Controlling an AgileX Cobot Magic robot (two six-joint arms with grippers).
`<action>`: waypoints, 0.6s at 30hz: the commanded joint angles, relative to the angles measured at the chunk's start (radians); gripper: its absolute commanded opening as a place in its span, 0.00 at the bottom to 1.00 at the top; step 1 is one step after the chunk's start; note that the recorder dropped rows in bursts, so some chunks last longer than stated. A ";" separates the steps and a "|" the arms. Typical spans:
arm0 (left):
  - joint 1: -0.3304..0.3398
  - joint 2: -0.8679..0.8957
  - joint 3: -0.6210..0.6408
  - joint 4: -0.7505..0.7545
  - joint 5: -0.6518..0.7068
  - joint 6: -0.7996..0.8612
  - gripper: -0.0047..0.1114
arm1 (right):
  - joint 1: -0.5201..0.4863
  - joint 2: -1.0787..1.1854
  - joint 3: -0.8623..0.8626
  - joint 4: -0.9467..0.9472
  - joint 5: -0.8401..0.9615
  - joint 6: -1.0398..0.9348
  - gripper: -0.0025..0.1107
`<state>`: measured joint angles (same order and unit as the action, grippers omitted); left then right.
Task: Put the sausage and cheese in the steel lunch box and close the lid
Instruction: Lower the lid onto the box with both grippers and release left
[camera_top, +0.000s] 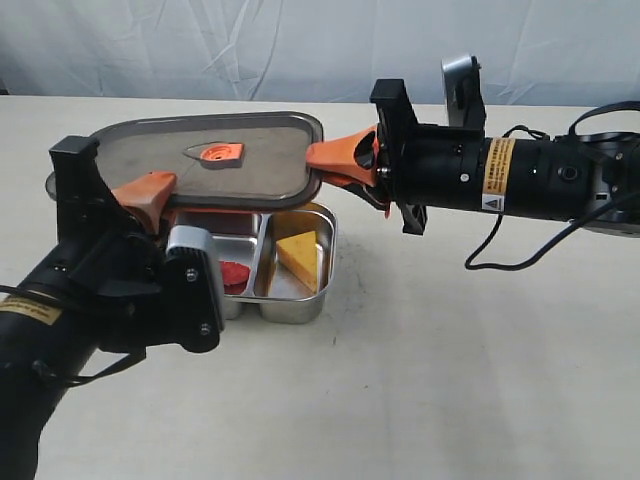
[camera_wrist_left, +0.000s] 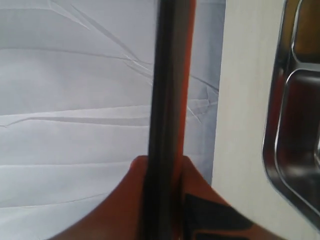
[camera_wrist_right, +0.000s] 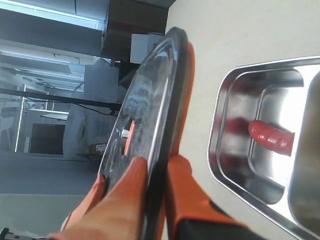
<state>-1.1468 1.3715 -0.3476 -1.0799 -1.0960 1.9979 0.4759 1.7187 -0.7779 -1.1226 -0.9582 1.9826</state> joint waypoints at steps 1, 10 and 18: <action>-0.012 0.002 -0.004 0.081 0.058 -0.089 0.04 | 0.014 0.002 -0.005 -0.037 0.013 -0.048 0.01; -0.012 0.002 -0.004 0.049 0.073 -0.140 0.41 | 0.014 0.002 -0.005 -0.037 0.058 -0.078 0.01; -0.012 0.002 -0.004 -0.060 0.117 -0.142 0.41 | 0.014 0.002 -0.005 -0.013 0.133 -0.081 0.01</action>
<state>-1.1544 1.3715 -0.3453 -1.1140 -0.9733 1.8718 0.4897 1.7187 -0.7779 -1.1370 -0.8669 1.9250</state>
